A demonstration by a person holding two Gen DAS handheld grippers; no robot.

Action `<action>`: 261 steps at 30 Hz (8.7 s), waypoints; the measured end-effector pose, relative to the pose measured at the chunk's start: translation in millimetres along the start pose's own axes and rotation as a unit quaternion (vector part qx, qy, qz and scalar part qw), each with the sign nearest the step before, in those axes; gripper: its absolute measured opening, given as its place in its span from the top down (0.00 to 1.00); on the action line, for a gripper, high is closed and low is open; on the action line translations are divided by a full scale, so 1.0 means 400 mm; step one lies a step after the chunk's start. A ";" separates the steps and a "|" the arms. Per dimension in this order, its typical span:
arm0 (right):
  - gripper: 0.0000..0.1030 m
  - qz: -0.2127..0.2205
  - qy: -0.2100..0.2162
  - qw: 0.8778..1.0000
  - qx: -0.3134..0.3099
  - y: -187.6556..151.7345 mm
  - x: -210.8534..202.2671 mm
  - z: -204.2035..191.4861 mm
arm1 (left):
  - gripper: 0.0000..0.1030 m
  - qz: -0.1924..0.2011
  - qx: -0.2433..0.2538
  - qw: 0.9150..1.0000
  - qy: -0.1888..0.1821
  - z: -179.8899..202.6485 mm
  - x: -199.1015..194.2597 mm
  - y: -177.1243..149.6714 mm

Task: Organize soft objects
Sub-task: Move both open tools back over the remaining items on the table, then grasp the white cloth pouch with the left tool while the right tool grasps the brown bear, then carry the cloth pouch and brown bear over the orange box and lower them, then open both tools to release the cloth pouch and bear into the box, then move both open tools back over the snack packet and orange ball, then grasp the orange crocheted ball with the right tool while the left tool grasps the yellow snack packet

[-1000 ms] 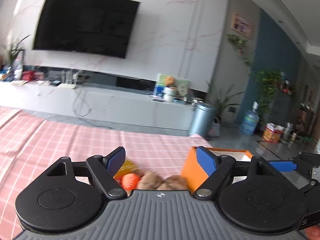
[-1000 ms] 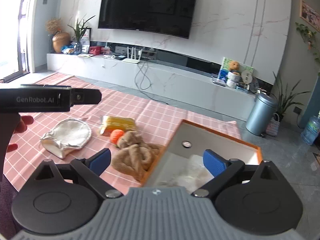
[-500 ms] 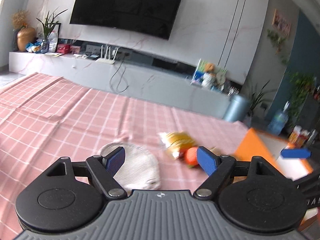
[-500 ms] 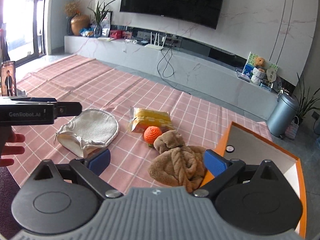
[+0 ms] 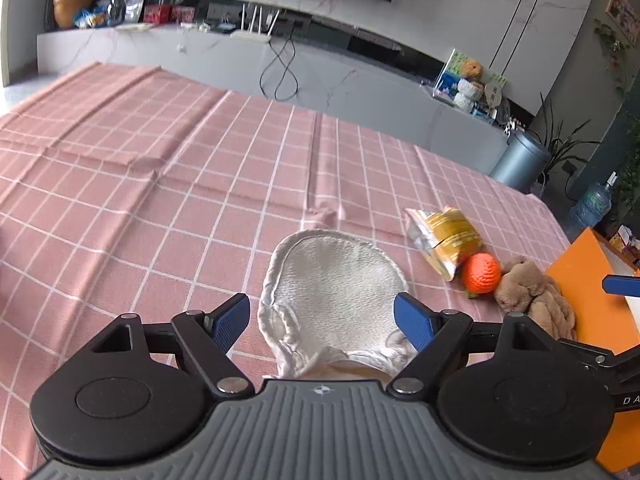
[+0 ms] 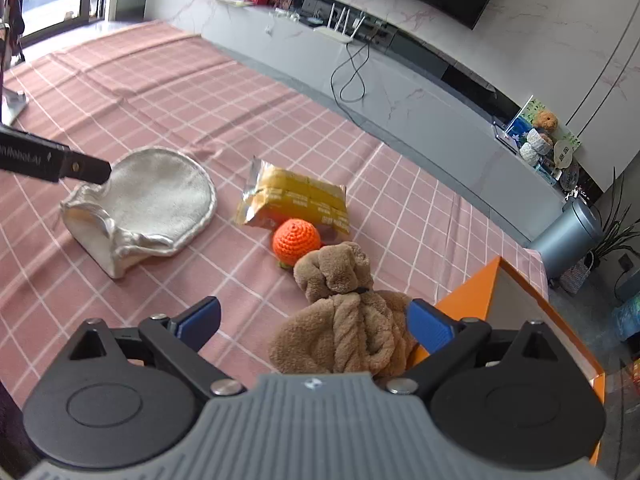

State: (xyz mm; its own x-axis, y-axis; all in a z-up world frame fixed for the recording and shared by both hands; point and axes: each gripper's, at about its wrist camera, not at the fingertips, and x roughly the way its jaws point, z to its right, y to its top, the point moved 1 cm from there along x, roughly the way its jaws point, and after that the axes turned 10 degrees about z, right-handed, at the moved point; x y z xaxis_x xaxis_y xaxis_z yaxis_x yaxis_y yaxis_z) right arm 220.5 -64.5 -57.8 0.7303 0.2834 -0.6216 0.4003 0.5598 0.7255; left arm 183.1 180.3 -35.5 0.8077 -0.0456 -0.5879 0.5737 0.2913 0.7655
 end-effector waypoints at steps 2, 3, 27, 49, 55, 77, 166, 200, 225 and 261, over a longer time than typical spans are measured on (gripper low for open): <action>0.05 -0.016 -0.001 1.000 -0.012 0.004 0.028 0.000 | 0.07 -0.016 0.007 1.000 0.011 -0.007 0.029 -0.001; 0.05 -0.023 -0.001 1.000 -0.018 0.004 0.042 -0.002 | 0.07 -0.023 0.010 1.000 0.012 -0.008 0.041 -0.003; 0.23 -0.186 0.020 0.977 -0.104 -0.016 0.235 -0.017 | 0.19 -0.051 0.086 0.995 0.030 0.050 0.116 -0.044; 0.69 -0.113 0.043 0.993 -0.019 -0.014 0.119 0.038 | 0.85 -0.003 0.074 0.997 -0.016 0.115 0.001 -0.069; 0.69 -0.076 0.071 0.994 0.030 -0.009 0.039 0.036 | 0.85 0.019 0.075 0.997 -0.029 0.153 -0.059 -0.061; 0.69 0.080 0.089 0.967 0.223 -0.088 -0.297 0.082 | 0.85 0.084 0.104 0.986 -0.096 0.313 -0.220 -0.028; 0.28 -0.063 -0.093 0.984 0.135 -0.255 -0.112 0.505 | 0.27 -0.050 0.213 0.949 -0.229 0.815 0.106 -0.031; 0.10 0.078 -0.132 0.951 0.269 -0.238 -0.373 0.220 | 0.22 0.090 0.117 0.967 -0.208 0.485 -0.194 -0.053; 0.20 0.098 -0.054 0.982 0.150 -0.106 -0.192 -0.102 | 0.22 0.089 0.037 0.990 -0.100 0.134 -0.116 -0.108; 0.57 -0.024 0.006 0.956 0.292 -0.030 0.237 -0.001 | 0.28 0.038 0.097 0.991 -0.086 0.124 0.107 0.001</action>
State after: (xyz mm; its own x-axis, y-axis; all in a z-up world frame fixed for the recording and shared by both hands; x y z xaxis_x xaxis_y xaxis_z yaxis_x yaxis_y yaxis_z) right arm 284.7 -44.1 -125.3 0.6988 0.2796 -0.6584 0.6760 0.0429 0.7357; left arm 224.5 130.9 -47.4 0.8511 -0.1983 -0.4862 0.5124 0.1112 0.8515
